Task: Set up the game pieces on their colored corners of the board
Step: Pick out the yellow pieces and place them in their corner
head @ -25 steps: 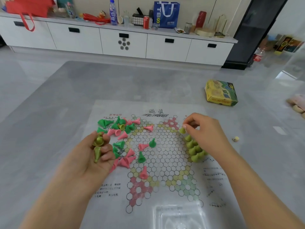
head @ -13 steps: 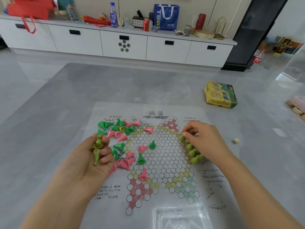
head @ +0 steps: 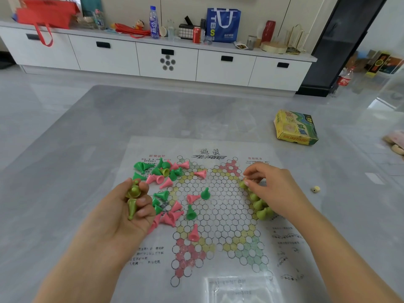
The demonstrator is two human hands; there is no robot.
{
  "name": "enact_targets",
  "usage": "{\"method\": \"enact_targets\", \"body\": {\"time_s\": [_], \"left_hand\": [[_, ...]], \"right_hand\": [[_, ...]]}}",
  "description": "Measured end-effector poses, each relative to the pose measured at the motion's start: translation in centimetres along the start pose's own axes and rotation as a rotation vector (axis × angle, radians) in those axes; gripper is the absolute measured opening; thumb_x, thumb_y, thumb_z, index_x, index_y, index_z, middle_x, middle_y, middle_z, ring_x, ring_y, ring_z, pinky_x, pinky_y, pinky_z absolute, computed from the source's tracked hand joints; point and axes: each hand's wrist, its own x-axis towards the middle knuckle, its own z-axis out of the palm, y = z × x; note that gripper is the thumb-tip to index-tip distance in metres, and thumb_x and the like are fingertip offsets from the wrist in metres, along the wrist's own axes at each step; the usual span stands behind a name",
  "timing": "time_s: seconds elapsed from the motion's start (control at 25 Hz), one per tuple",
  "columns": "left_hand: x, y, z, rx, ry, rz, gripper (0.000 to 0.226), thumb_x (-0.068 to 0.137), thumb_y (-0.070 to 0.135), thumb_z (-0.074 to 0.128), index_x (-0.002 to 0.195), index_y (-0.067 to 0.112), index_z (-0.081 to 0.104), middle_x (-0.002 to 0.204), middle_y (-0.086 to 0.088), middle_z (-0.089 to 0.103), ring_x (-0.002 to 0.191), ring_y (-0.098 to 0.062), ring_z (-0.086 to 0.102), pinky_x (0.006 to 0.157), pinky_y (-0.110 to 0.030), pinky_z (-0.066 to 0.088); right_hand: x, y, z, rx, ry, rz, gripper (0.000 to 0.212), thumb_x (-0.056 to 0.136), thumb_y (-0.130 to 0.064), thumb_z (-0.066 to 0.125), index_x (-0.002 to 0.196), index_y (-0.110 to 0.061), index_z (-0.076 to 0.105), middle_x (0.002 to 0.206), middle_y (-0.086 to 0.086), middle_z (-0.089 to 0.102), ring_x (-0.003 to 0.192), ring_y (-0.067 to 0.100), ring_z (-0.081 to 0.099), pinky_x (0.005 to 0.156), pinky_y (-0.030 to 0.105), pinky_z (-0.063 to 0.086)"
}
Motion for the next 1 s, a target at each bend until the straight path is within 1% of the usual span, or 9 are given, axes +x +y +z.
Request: {"method": "enact_targets", "body": {"time_s": [0.08, 0.2, 0.24, 0.36, 0.44, 0.52, 0.6, 0.68, 1.0], "left_hand": [[-0.1, 0.0, 0.1, 0.007, 0.002, -0.001, 0.06, 0.094, 0.024, 0.036, 0.036, 0.017, 0.049, 0.044, 0.008, 0.039, 0.03, -0.002, 0.034, 0.031, -0.011, 0.028], [-0.1, -0.1, 0.0, 0.01, 0.0, -0.007, 0.06, 0.094, 0.024, 0.036, 0.036, 0.017, 0.049, 0.046, 0.008, 0.039, 0.031, -0.001, 0.034, 0.032, -0.011, 0.028], [-0.1, -0.1, 0.0, 0.012, -0.001, -0.009, 0.06, 0.094, 0.024, 0.036, 0.037, 0.017, 0.05, 0.046, 0.008, 0.039, 0.032, -0.001, 0.034, 0.032, -0.011, 0.028], [0.1, -0.2, 0.0, 0.002, 0.014, -0.03, 0.058, 0.094, 0.023, 0.036, 0.038, 0.017, 0.05, 0.047, 0.008, 0.038, 0.032, -0.002, 0.034, 0.032, -0.011, 0.028], [0.2, -0.2, 0.0, -0.013, 0.044, -0.048, 0.05, 0.094, 0.022, 0.036, 0.047, 0.016, 0.05, 0.048, 0.007, 0.04, 0.032, -0.002, 0.034, 0.032, -0.011, 0.028], [0.3, -0.2, 0.0, -0.071, 0.097, -0.07, 0.033, 0.094, 0.022, 0.039, 0.063, 0.015, 0.048, 0.049, 0.006, 0.045, 0.034, -0.003, 0.035, 0.032, -0.012, 0.026], [0.4, -0.2, 0.0, -0.109, 0.123, -0.084, 0.024, 0.094, 0.022, 0.041, 0.071, 0.016, 0.046, 0.05, 0.006, 0.048, 0.037, -0.003, 0.035, 0.032, -0.012, 0.026], [0.5, -0.3, 0.0, -0.105, 0.127, -0.086, 0.023, 0.093, 0.022, 0.041, 0.072, 0.016, 0.046, 0.05, 0.006, 0.049, 0.036, -0.003, 0.035, 0.032, -0.012, 0.026], [0.5, -0.3, -0.1, -0.114, 0.121, -0.088, 0.023, 0.093, 0.021, 0.041, 0.071, 0.016, 0.045, 0.049, 0.006, 0.049, 0.035, -0.003, 0.035, 0.032, -0.012, 0.026]], "right_hand": [[0.0, 0.0, -0.4, -0.058, 0.011, -0.023, 0.014, 0.085, -0.018, 0.06, 0.098, -0.022, 0.062, 0.086, -0.012, 0.061, 0.086, 0.007, 0.058, 0.07, 0.012, 0.04], [-0.1, 0.0, -1.3, -0.145, 0.03, -0.019, 0.006, 0.084, -0.022, 0.061, 0.089, -0.021, 0.064, 0.076, -0.018, 0.055, 0.087, 0.01, 0.054, 0.077, 0.022, 0.04], [-0.1, 0.0, -1.4, -0.165, 0.024, -0.013, 0.005, 0.083, -0.023, 0.061, 0.086, -0.021, 0.065, 0.075, -0.018, 0.055, 0.087, 0.011, 0.054, 0.077, 0.024, 0.041], [-0.1, -0.1, -1.4, -0.184, 0.006, 0.003, 0.006, 0.082, -0.023, 0.062, 0.082, -0.019, 0.067, 0.084, -0.007, 0.063, 0.088, 0.014, 0.055, 0.08, 0.03, 0.045], [0.0, -0.2, -1.3, -0.188, 0.007, 0.005, 0.006, 0.082, -0.022, 0.062, 0.08, -0.018, 0.067, 0.085, -0.004, 0.064, 0.087, 0.014, 0.055, 0.08, 0.03, 0.045], [0.0, -0.2, -1.4, -0.179, 0.03, 0.006, 0.006, 0.082, -0.02, 0.062, 0.078, -0.019, 0.066, 0.081, -0.006, 0.063, 0.086, 0.014, 0.055, 0.077, 0.027, 0.042], [0.1, -0.2, -1.6, -0.163, 0.068, 0.017, 0.008, 0.082, -0.018, 0.062, 0.075, -0.021, 0.064, 0.078, -0.007, 0.061, 0.085, 0.014, 0.054, 0.076, 0.025, 0.041], [0.1, -0.1, -1.7, -0.158, 0.08, 0.03, 0.008, 0.082, -0.017, 0.062, 0.075, -0.021, 0.064, 0.078, -0.006, 0.061, 0.084, 0.014, 0.055, 0.075, 0.026, 0.041], [-0.1, 0.0, -1.5, -0.148, 0.003, 0.043, 0.006, 0.082, -0.02, 0.062, 0.078, -0.02, 0.066, 0.077, -0.009, 0.061, 0.081, 0.011, 0.055, 0.073, 0.024, 0.041]]}}
